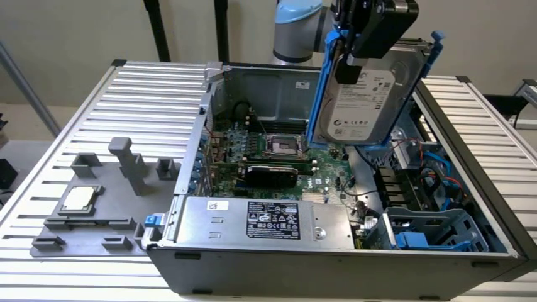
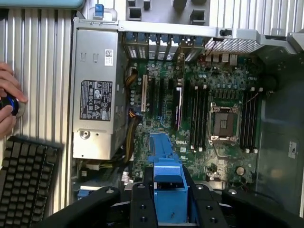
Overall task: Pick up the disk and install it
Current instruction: 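Pick up the disk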
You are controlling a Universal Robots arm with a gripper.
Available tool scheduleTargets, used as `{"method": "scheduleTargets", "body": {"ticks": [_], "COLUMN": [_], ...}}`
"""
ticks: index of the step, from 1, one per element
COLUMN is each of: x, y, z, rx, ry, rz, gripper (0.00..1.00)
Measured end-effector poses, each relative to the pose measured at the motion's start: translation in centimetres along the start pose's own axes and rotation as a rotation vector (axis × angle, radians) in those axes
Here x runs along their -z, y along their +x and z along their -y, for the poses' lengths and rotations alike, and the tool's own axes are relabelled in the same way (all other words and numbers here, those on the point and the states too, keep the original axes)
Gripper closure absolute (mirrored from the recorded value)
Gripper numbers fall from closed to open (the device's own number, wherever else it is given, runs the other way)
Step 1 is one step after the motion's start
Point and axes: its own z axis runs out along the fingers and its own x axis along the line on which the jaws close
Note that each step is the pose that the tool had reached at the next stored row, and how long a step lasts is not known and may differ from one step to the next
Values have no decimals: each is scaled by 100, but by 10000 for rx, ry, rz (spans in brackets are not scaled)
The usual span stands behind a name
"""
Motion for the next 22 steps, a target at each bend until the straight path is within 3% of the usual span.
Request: {"method": "scheduleTargets", "body": {"ticks": [5, 22], "x": [-2, 8], "y": [125, 648], "z": [119, 412], "rx": [0, 0], "ry": [1, 1], "rz": [-1, -1], "gripper": [67, 67]}}
